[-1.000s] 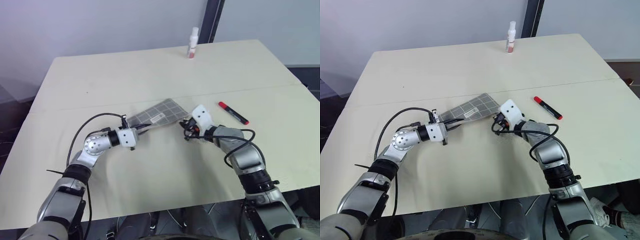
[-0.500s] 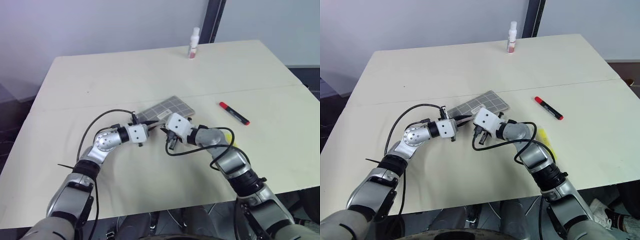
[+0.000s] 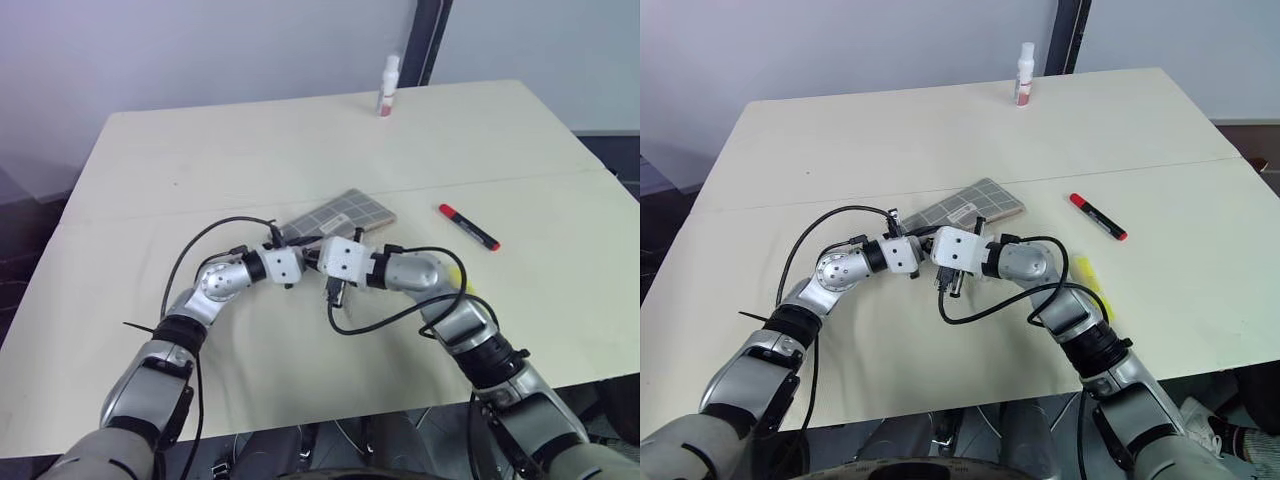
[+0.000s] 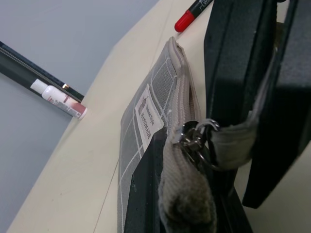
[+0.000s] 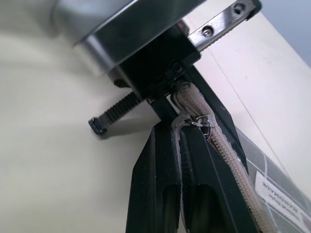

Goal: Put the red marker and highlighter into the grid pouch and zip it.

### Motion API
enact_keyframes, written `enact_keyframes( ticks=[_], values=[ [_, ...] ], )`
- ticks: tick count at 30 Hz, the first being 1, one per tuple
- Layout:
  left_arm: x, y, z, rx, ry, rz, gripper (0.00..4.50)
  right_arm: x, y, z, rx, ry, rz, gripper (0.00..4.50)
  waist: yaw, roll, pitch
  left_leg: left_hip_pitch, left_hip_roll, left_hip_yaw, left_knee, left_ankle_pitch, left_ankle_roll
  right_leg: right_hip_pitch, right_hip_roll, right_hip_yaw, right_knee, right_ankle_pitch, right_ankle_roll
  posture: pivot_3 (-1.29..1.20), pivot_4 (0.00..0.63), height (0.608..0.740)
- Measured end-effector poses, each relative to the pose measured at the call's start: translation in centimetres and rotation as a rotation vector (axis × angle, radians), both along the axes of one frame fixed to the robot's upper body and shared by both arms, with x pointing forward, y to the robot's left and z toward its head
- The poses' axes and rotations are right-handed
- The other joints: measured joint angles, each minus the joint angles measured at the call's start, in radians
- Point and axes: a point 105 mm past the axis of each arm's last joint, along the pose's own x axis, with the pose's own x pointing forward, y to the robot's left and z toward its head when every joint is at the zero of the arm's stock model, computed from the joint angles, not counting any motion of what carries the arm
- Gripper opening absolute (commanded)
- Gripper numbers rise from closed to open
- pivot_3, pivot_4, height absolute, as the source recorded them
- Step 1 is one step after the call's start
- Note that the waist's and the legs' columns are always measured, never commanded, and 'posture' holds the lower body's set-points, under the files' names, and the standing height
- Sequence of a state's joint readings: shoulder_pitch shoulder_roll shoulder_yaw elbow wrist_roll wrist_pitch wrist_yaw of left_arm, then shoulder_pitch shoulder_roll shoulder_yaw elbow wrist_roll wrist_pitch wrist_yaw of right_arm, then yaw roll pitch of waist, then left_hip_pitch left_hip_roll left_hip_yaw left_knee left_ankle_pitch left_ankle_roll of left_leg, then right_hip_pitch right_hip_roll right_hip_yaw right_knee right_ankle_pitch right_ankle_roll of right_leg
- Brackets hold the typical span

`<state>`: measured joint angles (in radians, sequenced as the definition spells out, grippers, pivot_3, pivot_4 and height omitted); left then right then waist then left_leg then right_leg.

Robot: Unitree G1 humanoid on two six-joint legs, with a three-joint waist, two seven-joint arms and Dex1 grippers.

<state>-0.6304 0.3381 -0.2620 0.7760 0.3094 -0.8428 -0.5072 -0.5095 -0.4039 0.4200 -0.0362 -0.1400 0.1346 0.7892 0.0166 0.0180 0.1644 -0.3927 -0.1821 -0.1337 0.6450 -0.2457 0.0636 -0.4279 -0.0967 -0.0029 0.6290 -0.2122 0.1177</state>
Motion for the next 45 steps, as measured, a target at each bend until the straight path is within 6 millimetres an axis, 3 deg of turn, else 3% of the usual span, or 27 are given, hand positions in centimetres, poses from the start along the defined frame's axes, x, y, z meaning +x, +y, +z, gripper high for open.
enact_keyframes(
  ticks=[5,7,8,11,14,17,19,26,29,36,39,44,45],
  values=[
    [0.1,0.0,0.1,-0.008,-0.002,0.008,0.00,-0.5,-0.7,-0.9,0.004,0.066,0.005,3.10,0.000,0.000,0.000,-0.001,0.000,0.000,0.000,0.000,0.000,-0.001,-0.001,0.000,0.000,0.000,0.000,0.00,0.150,0.740],
    [0.1,-0.1,0.2,-0.010,-0.005,0.007,0.00,-0.3,-2.3,-1.3,0.005,0.084,-0.049,4.17,0.003,0.000,0.000,-0.001,0.000,0.000,0.000,0.000,0.000,-0.001,0.000,0.000,0.000,0.000,0.000,0.00,0.150,0.740],
    [0.0,-0.1,0.2,-0.010,-0.009,0.003,0.00,-0.1,-3.5,-1.1,0.010,0.078,-0.095,4.42,0.004,0.000,0.000,-0.001,0.000,0.000,0.000,0.000,0.000,-0.001,-0.001,0.000,-0.001,0.000,0.000,0.00,0.150,0.740],
    [-0.1,-0.1,0.3,-0.012,-0.018,-0.002,0.00,-0.2,-6.9,-0.2,0.073,0.070,-0.214,4.42,0.011,-0.001,0.000,-0.002,0.000,0.000,-0.001,-0.001,0.000,-0.001,-0.001,0.000,-0.001,-0.001,0.001,0.00,0.150,0.740],
    [-0.3,0.0,0.4,-0.009,-0.029,-0.009,0.00,-1.1,-8.9,1.1,0.188,0.074,-0.306,4.42,0.016,-0.001,0.000,-0.005,0.001,0.000,-0.001,-0.002,-0.002,-0.002,0.000,0.001,0.000,-0.001,0.002,0.00,0.150,0.740],
    [-0.5,-0.1,0.5,-0.015,-0.039,-0.015,0.00,-2.3,-11.4,3.0,0.410,0.095,-0.453,4.42,0.025,-0.001,0.000,-0.010,0.001,-0.003,-0.001,-0.001,-0.004,-0.006,0.000,0.000,0.000,-0.001,0.002,0.00,0.150,0.740],
    [-0.5,0.0,0.5,-0.016,-0.041,-0.016,0.00,-3.0,-13.1,3.4,0.448,0.096,-0.553,4.42,0.025,-0.001,0.000,-0.011,0.001,-0.002,0.000,-0.001,-0.004,-0.008,0.000,0.000,0.000,-0.001,0.002,0.00,0.150,0.740],
    [-0.6,-0.1,0.6,-0.008,-0.053,-0.031,0.00,-8.5,-17.0,-1.0,0.424,0.264,-0.895,4.42,0.026,0.000,0.000,-0.014,0.001,-0.002,0.001,-0.002,-0.003,-0.010,0.000,0.000,0.001,-0.001,0.002,0.00,0.150,0.740],
    [-0.5,0.0,0.5,-0.005,-0.048,-0.029,0.00,-10.4,-19.0,-1.5,0.400,0.287,-1.011,4.42,0.026,0.000,0.000,-0.014,0.000,-0.002,0.003,-0.002,-0.003,-0.009,0.000,0.000,0.000,-0.001,0.002,0.00,0.150,0.740],
    [-0.5,-0.1,0.4,0.001,-0.045,-0.038,0.00,-12.0,-21.2,-3.1,0.360,0.375,-1.151,4.42,0.025,-0.001,0.000,-0.012,0.001,-0.002,0.003,-0.002,-0.003,-0.008,0.000,0.000,0.001,-0.002,0.003,0.00,0.150,0.740],
    [-0.4,-0.3,0.4,0.002,-0.040,-0.046,0.00,-11.2,-21.6,-4.1,0.410,0.441,-1.193,3.54,0.024,-0.002,0.000,-0.011,0.001,-0.002,0.003,-0.002,-0.003,-0.008,0.000,0.000,0.000,-0.002,0.003,0.00,0.150,0.740],
    [-0.4,-0.6,0.5,0.004,-0.041,-0.054,0.00,-9.1,-22.2,-3.8,0.449,0.426,-1.215,0.98,0.025,-0.002,-0.001,-0.012,0.001,-0.002,0.003,-0.002,-0.003,-0.007,0.000,0.000,0.000,-0.002,0.003,0.00,0.150,0.740],
    [-0.4,-0.6,0.5,0.003,-0.043,-0.055,0.00,-9.0,-22.2,-3.7,0.440,0.423,-1.207,0.88,0.025,-0.002,-0.001,-0.012,0.001,-0.002,0.003,-0.002,-0.003,-0.007,0.000,0.000,0.001,-0.002,0.003,0.00,0.150,0.740]
  ],
)
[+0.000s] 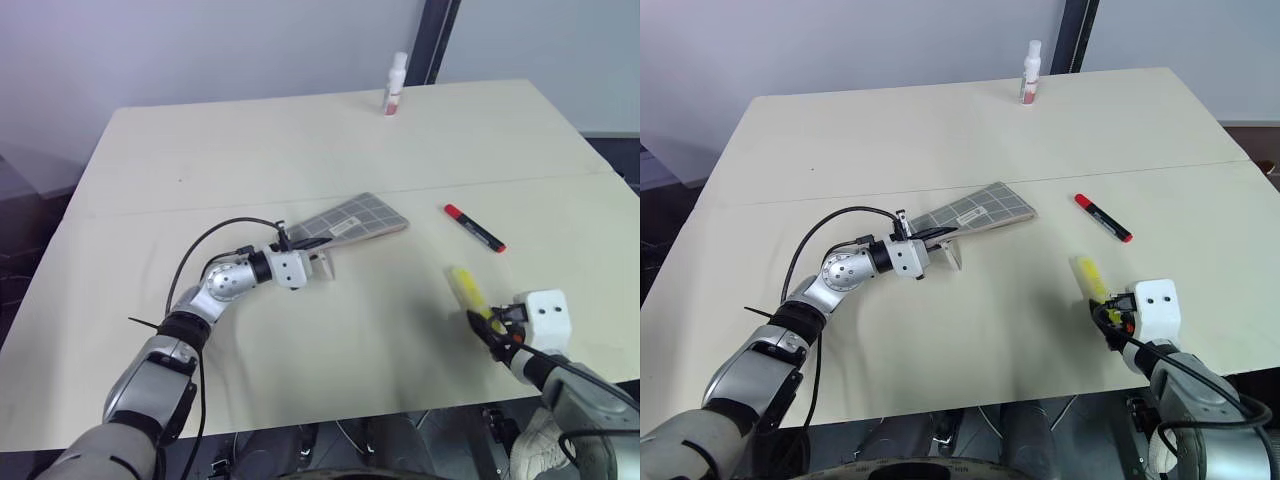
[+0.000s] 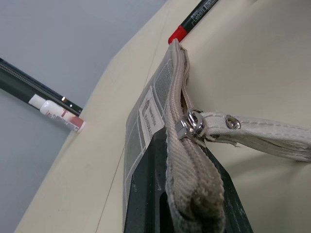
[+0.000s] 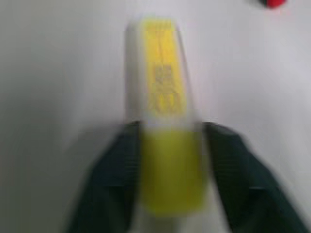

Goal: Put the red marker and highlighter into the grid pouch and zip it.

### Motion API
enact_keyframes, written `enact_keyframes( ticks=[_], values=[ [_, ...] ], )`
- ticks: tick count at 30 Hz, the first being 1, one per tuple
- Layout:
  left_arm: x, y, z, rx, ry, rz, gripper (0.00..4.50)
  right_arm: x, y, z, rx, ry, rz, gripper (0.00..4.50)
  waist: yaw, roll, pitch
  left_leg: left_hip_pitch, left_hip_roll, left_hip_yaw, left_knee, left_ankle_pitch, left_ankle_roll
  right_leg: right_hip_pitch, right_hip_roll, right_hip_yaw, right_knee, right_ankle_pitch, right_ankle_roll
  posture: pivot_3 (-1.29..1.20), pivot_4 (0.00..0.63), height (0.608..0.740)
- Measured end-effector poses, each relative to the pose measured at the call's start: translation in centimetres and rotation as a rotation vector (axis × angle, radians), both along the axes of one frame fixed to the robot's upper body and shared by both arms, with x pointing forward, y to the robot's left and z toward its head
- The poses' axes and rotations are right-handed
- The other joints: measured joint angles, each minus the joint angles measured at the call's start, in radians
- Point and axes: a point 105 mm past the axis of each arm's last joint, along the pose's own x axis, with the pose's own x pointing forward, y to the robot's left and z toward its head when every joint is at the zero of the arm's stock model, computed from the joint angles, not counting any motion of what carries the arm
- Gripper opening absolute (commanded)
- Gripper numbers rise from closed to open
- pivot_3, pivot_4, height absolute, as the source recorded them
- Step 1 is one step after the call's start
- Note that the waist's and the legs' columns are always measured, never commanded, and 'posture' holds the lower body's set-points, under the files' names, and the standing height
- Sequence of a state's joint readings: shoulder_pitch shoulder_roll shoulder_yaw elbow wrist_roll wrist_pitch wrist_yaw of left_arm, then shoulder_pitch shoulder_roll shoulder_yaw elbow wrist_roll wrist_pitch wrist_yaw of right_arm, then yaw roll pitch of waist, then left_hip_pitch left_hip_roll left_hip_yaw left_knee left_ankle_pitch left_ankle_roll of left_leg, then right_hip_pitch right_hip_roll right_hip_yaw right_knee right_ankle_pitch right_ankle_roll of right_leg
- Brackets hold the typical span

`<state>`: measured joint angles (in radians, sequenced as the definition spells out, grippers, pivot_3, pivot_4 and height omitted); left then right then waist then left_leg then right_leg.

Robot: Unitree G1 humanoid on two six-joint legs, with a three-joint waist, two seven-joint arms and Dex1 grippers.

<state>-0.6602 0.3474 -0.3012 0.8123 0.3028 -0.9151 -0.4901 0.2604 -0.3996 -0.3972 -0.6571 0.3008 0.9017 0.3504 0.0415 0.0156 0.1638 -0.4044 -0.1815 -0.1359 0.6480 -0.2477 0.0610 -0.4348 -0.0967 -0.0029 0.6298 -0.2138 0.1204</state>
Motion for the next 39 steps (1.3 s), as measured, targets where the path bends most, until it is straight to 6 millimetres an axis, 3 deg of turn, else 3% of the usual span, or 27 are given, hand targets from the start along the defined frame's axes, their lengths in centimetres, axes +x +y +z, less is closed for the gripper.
enact_keyframes(
  ticks=[7,11,14,18,39],
  values=[
    [-0.1,0.0,0.1,-0.004,0.005,-0.010,0.00,1.2,4.4,2.0,-0.012,-0.083,0.306,0.89,-0.001,0.000,0.000,0.000,0.000,0.000,0.000,0.000,0.000,0.000,0.000,0.000,0.000,0.000,0.000,0.00,0.150,0.740],
    [-0.6,-0.4,0.0,-0.034,0.037,-0.036,0.00,2.6,5.4,3.3,-0.040,-0.138,0.385,0.89,-0.001,-0.002,0.001,-0.001,0.000,0.000,0.001,0.000,0.000,0.000,0.000,0.000,-0.001,0.000,0.000,0.00,0.150,0.740],
    [-0.9,-0.8,0.1,-0.045,0.048,-0.060,0.00,3.6,5.6,4.0,-0.044,-0.168,0.394,0.89,0.001,-0.002,0.001,-0.002,0.000,0.000,0.001,0.000,0.000,-0.001,0.000,0.000,-0.001,0.000,0.000,0.00,0.150,0.740],
    [-1.1,-1.0,0.4,-0.054,0.049,-0.073,0.00,4.1,5.9,3.5,-0.052,-0.147,0.416,0.89,0.000,-0.002,0.001,-0.002,0.000,0.000,0.001,0.001,-0.001,-0.001,0.000,0.000,-0.001,0.000,0.000,0.00,0.150,0.740],
    [-1.2,-0.6,0.1,-0.048,0.086,-0.055,0.00,3.5,5.4,2.9,-0.048,-0.148,0.439,0.89,-0.001,-0.002,0.001,-0.002,0.000,0.000,0.001,0.001,-0.001,-0.001,0.000,0.000,0.000,0.000,0.000,0.00,0.150,0.740]
  ],
)
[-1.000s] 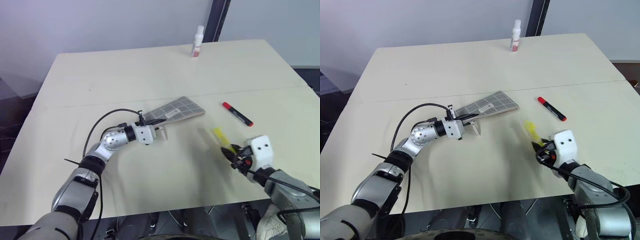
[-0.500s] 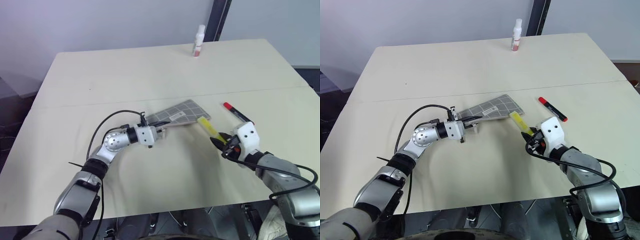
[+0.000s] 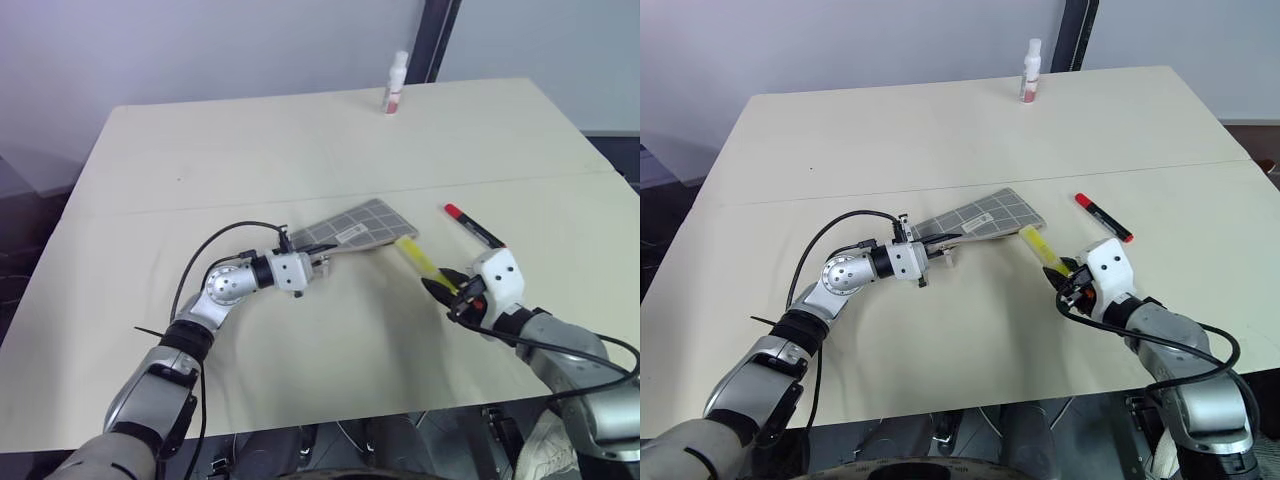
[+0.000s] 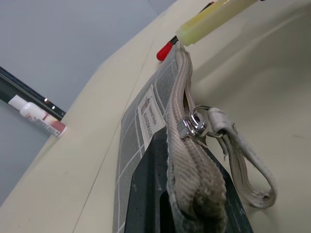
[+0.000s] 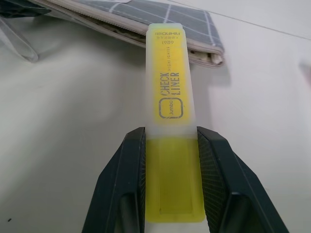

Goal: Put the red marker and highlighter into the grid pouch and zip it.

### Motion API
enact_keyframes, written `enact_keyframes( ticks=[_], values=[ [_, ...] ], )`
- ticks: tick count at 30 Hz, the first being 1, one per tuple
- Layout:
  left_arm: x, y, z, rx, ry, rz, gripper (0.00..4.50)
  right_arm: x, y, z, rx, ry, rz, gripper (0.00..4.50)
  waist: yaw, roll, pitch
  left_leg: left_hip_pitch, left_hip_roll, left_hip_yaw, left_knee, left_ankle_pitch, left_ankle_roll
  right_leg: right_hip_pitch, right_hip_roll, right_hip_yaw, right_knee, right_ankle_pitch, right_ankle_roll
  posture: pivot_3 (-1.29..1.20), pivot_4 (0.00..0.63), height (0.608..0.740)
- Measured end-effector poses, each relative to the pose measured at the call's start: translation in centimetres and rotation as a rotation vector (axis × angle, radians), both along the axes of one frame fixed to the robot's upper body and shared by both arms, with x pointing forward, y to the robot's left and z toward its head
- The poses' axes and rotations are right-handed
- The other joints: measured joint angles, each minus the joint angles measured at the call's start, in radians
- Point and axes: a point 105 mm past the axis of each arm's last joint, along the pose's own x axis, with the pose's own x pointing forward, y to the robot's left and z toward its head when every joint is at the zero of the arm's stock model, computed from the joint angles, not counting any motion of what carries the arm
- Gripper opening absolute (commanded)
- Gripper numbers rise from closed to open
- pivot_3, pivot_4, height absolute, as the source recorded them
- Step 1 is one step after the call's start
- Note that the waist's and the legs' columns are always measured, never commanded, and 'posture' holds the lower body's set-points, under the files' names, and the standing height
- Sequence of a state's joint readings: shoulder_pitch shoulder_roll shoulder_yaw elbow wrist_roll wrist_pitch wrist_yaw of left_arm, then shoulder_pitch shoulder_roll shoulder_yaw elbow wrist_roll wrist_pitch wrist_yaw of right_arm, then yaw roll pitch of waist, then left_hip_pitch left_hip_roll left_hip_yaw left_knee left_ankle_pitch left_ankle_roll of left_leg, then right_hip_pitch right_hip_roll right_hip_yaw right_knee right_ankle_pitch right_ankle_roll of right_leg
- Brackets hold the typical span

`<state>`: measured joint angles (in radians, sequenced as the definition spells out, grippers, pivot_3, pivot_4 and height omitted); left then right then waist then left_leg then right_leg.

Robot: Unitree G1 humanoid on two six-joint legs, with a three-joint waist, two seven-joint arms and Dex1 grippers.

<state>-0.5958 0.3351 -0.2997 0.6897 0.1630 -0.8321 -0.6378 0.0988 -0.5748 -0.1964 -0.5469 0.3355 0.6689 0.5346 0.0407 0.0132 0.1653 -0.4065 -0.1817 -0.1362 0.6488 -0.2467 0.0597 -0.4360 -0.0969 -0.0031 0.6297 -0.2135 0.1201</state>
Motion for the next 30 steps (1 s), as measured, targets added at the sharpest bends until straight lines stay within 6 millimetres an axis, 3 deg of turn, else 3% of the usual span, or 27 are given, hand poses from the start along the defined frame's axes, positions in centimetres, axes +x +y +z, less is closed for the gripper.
enact_keyframes(
  ticks=[13,17,21,25,30],
  values=[
    [-0.4,0.1,0.5,0.022,-0.009,-0.032,0.00,0.9,0.2,0.2,-0.020,-0.012,0.013,0.89,0.000,0.000,0.000,0.000,0.000,0.000,0.000,0.001,-0.002,0.000,0.000,0.000,0.000,0.000,0.000,0.00,0.150,0.740],
    [-0.9,0.6,0.4,0.097,-0.051,-0.073,0.00,1.2,0.5,0.3,-0.197,-0.020,0.099,0.89,-0.001,0.000,0.000,0.000,0.000,0.000,0.000,0.002,-0.003,0.000,0.000,0.000,0.000,0.000,0.000,0.00,0.150,0.740],
    [-1.2,-0.2,0.8,0.153,-0.107,-0.139,0.00,1.7,1.9,0.9,-0.193,-0.026,0.158,0.89,0.002,0.000,0.000,0.000,0.000,0.000,0.001,0.002,-0.003,0.000,0.000,0.000,0.000,0.000,0.000,0.00,0.150,0.740],
    [-1.2,-0.5,1.7,0.175,-0.155,-0.183,0.00,2.0,2.2,1.0,-0.335,-0.048,0.229,0.89,0.000,0.000,0.000,0.000,0.000,0.001,0.002,0.002,-0.003,0.000,0.000,0.000,-0.001,0.000,0.000,0.00,0.150,0.740],
    [-2.1,-0.7,1.5,0.194,-0.150,-0.263,0.00,2.5,3.5,1.3,-0.447,-0.110,0.325,0.89,-0.002,-0.001,0.000,-0.001,0.000,0.001,0.001,0.003,-0.003,-0.001,0.000,0.000,0.000,0.000,0.000,0.00,0.150,0.740]
  ],
)
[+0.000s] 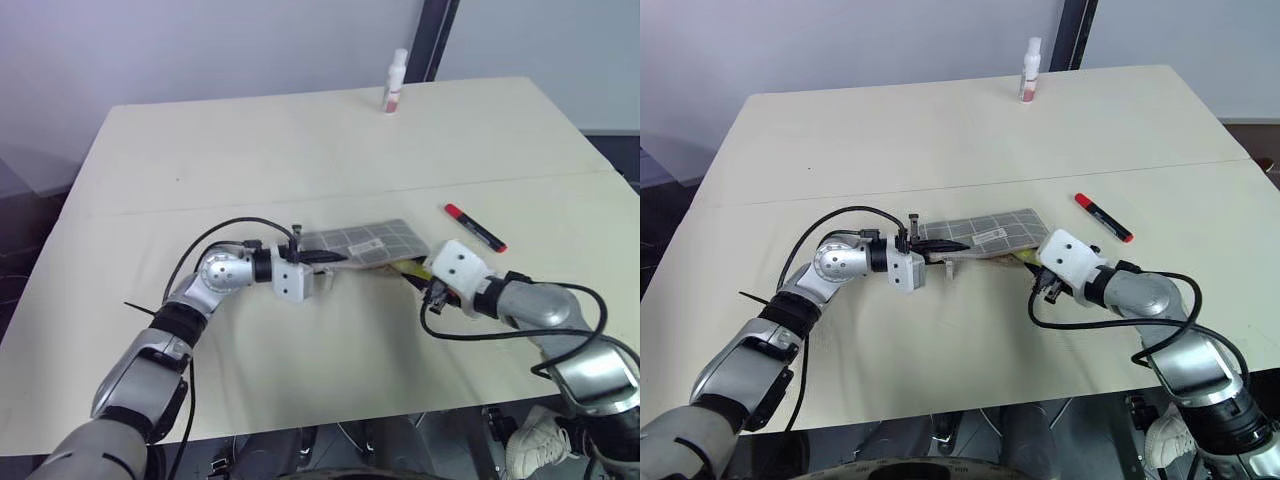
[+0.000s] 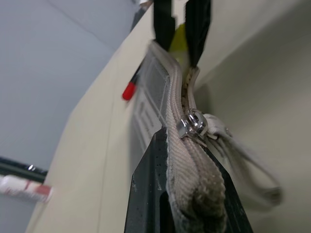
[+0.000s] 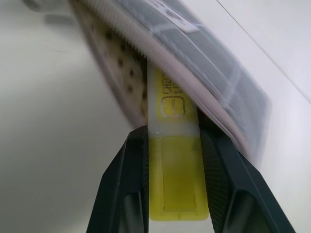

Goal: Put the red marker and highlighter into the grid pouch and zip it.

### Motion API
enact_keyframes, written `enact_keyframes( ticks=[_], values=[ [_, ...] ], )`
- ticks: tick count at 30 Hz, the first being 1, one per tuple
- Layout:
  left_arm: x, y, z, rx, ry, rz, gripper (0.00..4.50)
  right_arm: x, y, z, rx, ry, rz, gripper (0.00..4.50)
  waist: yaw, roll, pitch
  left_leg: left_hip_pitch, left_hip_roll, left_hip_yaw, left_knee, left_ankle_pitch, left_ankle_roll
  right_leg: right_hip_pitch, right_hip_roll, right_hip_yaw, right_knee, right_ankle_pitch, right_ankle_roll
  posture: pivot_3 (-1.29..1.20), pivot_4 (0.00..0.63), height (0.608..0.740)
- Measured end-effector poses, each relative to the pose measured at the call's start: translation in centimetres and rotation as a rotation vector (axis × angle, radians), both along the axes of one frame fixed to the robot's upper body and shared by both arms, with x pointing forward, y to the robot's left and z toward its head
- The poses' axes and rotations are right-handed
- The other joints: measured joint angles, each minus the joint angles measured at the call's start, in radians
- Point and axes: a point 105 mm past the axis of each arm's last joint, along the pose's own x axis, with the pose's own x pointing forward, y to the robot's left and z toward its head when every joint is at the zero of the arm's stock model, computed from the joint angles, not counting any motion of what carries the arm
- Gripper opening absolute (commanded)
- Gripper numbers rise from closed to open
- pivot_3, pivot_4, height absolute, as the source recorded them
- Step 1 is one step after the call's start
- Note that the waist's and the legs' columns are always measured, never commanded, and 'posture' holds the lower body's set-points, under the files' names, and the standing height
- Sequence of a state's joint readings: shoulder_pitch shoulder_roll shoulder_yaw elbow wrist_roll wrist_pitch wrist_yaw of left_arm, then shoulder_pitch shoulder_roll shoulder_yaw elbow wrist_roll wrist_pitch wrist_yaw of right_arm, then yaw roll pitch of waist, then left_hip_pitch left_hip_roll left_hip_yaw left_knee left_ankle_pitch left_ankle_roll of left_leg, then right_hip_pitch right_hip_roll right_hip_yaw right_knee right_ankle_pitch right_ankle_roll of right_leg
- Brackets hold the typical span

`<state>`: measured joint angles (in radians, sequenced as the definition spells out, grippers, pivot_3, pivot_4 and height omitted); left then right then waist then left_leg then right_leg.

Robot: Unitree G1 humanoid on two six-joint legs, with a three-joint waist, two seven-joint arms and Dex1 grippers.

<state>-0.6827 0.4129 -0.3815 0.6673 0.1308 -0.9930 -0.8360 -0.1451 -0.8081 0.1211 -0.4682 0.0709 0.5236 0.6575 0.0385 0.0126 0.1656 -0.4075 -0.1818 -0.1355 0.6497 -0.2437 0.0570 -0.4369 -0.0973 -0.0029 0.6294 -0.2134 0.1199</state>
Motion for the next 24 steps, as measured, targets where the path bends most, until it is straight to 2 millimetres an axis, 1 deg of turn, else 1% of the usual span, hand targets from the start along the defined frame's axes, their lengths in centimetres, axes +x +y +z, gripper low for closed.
enact_keyframes(
  ticks=[3,6,9,16,18,19,23,24],
  values=[
    [0.0,0.6,0.1,0.025,0.017,-0.026,0.00,-0.1,0.6,0.0,-0.067,-0.026,0.063,0.89,0.001,0.000,0.000,0.000,0.000,0.000,0.001,0.000,0.000,0.000,0.000,0.000,0.000,0.000,0.000,0.00,0.150,0.740],
    [0.2,1.0,0.7,0.001,0.067,-0.039,0.00,-0.2,1.8,0.1,-0.104,-0.078,0.141,0.89,0.001,0.000,0.000,0.000,0.000,0.000,0.002,0.000,0.000,0.001,0.000,0.000,0.000,0.000,0.000,0.00,0.150,0.740],
    [0.0,0.8,0.9,-0.019,0.103,-0.068,0.00,-0.3,2.6,0.2,-0.135,-0.130,0.206,0.89,0.001,0.000,0.000,0.000,0.000,0.000,0.002,0.000,0.000,0.001,0.000,0.000,0.000,0.000,0.000,0.00,0.150,0.740],
    [-0.1,0.7,1.1,-0.040,0.142,-0.084,0.00,0.1,2.9,0.2,-0.148,-0.169,0.214,0.89,0.001,-0.001,0.000,0.000,0.000,0.000,0.002,0.000,0.001,0.001,0.000,0.000,0.001,0.000,0.000,0.00,0.150,0.740],
    [0.1,0.7,1.3,-0.058,0.150,-0.075,0.00,0.2,3.1,0.2,-0.131,-0.173,0.214,1.93,0.001,-0.001,0.000,0.000,0.000,0.000,0.002,0.000,0.001,0.001,0.000,0.000,0.001,0.000,0.000,0.00,0.150,0.740],
    [0.1,0.7,1.4,-0.064,0.149,-0.072,0.00,0.1,3.1,0.4,-0.124,-0.181,0.221,2.27,0.001,-0.001,0.000,0.000,0.000,0.000,0.002,0.000,0.001,0.001,0.000,0.000,0.001,0.000,0.000,0.00,0.150,0.740],
    [0.1,0.5,1.5,-0.073,0.156,-0.074,0.00,-0.1,2.8,1.9,-0.060,-0.211,0.228,4.32,0.003,-0.001,0.000,0.000,0.000,0.000,0.002,0.001,0.001,0.001,0.000,0.000,0.000,0.000,0.000,0.00,0.150,0.740],
    [0.2,0.5,1.4,-0.073,0.161,-0.070,0.00,-0.3,2.8,2.4,-0.035,-0.209,0.228,4.47,0.002,-0.001,0.000,0.000,0.000,0.000,0.002,0.000,0.001,0.001,0.000,0.000,0.000,0.000,0.000,0.00,0.150,0.740]
  ],
)
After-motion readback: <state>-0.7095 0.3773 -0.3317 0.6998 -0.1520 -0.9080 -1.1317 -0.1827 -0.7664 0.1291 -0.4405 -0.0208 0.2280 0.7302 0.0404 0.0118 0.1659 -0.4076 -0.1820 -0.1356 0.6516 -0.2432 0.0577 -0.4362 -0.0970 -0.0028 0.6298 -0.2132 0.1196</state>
